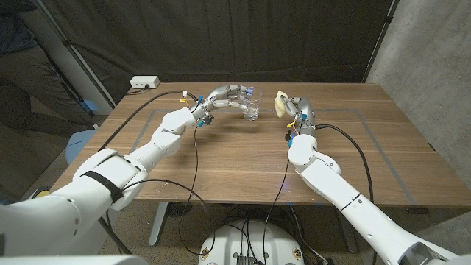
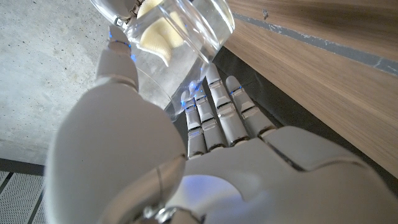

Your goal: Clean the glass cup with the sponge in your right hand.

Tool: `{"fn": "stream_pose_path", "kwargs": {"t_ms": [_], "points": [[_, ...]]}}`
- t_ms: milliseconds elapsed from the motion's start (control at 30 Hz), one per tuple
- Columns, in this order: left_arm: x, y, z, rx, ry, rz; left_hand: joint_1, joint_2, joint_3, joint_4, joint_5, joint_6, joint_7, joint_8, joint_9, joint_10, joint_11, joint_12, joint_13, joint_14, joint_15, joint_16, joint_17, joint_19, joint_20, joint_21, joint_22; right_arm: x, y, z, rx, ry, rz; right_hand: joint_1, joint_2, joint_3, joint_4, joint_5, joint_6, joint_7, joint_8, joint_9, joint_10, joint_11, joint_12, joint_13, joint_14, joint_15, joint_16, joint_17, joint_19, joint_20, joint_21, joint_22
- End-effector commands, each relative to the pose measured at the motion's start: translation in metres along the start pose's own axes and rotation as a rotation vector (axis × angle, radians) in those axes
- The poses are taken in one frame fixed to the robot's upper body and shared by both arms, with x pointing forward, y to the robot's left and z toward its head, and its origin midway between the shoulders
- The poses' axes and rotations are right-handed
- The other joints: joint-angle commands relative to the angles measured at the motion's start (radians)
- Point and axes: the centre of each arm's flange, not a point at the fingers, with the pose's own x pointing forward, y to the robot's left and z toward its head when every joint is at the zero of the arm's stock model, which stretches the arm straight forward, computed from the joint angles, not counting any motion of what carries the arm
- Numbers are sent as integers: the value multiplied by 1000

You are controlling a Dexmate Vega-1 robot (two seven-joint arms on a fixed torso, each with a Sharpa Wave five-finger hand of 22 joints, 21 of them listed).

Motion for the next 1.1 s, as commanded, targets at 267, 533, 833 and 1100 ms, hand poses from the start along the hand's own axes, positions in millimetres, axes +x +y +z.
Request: {"fn": "stream_pose_path", "kwargs": {"t_ms": [267, 533, 833, 1100], "points": [[7, 2, -5, -12, 18, -8, 183, 171, 109, 96, 7, 108, -112, 284, 11, 146, -132, 0, 18, 11, -135, -5, 8, -7, -2, 10, 3, -8, 23, 15, 81, 36, -15, 22, 0, 9, -3, -1, 83, -58, -1, 1, 21, 1, 5, 3, 13, -96, 0, 0, 3, -28, 16, -3], [7, 2, -6, -16, 25, -7, 183, 171, 113, 97, 9, 106, -110, 286, 6, 145, -132, -1, 19, 11, -135, -7, 9, -8, -1, 12, 3, -10, 26, 13, 159, 77, -53, 27, -1, 11, -4, -1, 87, -55, -2, 1, 28, 0, 5, 3, 17, -96, -1, -2, 4, -28, 20, -5], [7, 0, -7, -20, 28, -8, 181, 171, 115, 98, 11, 105, -114, 290, 5, 145, -132, -3, 21, 11, -134, -8, 10, -9, -2, 15, 2, -17, 30, 12, 234, 135, -109, 38, -3, 15, -9, -1, 94, -48, -3, 1, 45, 5, 8, 3, 23, -89, -1, -4, 5, -25, 27, -9], [9, -4, -5, -23, 14, -16, 180, 170, 117, 99, 12, 104, -112, 294, 4, 147, -132, -3, 22, 13, -134, -8, 12, -10, -1, 18, 2, -21, 35, 15, 271, 144, -121, 45, -2, 19, -10, -1, 99, -40, -5, 1, 55, 8, 9, 3, 29, -85, -1, -5, 8, -22, 33, -12]]}}
